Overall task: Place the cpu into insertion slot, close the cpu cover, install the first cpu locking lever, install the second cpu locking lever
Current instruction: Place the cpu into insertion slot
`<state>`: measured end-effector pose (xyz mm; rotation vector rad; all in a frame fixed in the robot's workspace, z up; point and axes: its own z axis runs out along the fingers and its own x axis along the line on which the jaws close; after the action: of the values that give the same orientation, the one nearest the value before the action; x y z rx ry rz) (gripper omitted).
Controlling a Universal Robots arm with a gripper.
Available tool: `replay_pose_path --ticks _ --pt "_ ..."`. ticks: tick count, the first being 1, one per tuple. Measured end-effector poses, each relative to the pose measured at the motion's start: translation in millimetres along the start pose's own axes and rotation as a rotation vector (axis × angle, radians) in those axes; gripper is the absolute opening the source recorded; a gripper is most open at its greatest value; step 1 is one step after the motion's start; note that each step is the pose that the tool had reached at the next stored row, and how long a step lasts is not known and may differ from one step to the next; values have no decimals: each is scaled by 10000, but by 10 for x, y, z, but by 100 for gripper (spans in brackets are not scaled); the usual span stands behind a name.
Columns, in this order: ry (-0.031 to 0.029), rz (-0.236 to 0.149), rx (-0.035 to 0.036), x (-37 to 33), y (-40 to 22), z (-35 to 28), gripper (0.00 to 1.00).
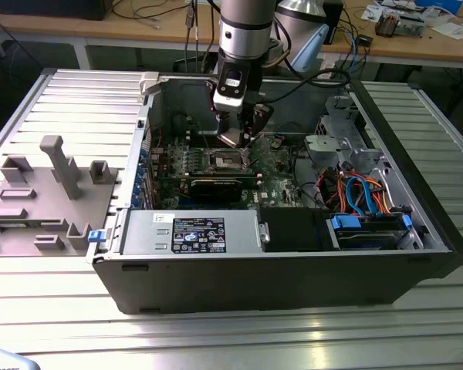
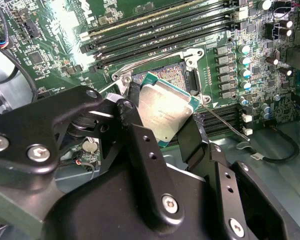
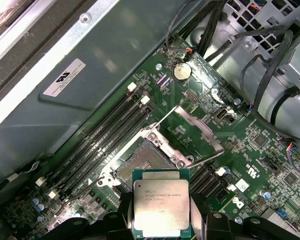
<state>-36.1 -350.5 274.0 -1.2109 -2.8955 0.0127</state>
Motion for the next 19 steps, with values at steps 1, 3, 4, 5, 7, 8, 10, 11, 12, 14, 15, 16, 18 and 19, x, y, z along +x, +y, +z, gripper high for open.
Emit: replay_pose_path --ticks 1,3,4,5,7,8,10,11,12,14,15,16,18,19 --pt "0 6 0 0 0 0 55" --pt "0 20 1 0 0 1 55" --pt "-1 24 1 0 0 1 55" --pt "-1 30 2 0 0 1 55" --pt "-1 39 2 0 0 1 55" --pt "-1 43 2 0 0 2 55" --pt "-1 55 2 0 0 2 55" --pt "-1 59 2 0 0 2 55" --pt "-1 64 2 0 0 2 55" --pt "-1 76 2 0 0 3 55" --pt "-1 83 2 0 0 3 55" --pt "-1 87 2 0 0 3 55" --pt "-1 97 2 0 0 3 55" --pt "-1 106 3 0 0 3 55"
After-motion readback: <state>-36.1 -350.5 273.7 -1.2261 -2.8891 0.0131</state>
